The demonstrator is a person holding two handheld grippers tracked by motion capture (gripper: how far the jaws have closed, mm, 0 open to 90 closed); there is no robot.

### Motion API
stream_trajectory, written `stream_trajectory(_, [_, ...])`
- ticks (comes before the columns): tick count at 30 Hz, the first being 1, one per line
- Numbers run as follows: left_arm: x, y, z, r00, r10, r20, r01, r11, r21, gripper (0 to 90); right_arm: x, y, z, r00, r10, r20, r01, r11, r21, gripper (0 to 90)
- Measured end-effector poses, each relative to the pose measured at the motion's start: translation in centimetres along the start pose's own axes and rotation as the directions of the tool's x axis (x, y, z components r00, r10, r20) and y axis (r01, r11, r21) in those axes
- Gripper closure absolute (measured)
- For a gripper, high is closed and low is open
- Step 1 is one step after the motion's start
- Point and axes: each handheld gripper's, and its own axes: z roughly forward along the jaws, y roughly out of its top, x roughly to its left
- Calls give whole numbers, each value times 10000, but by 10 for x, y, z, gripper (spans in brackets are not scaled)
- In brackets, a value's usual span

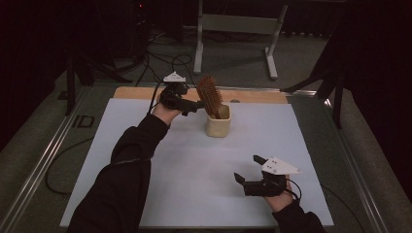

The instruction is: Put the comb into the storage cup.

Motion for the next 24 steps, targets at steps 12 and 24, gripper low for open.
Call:
stream_trajectory(12, [0,-9,-20,9997,189,142,-191,9997,120,1,0,0,0,10000,-9,49,8,10000,60,84])
stream_trajectory(24, [-2,-22,-41,9984,549,164,-552,9983,167,1,1,0,1,10000,-10,65,10,10000,74,84])
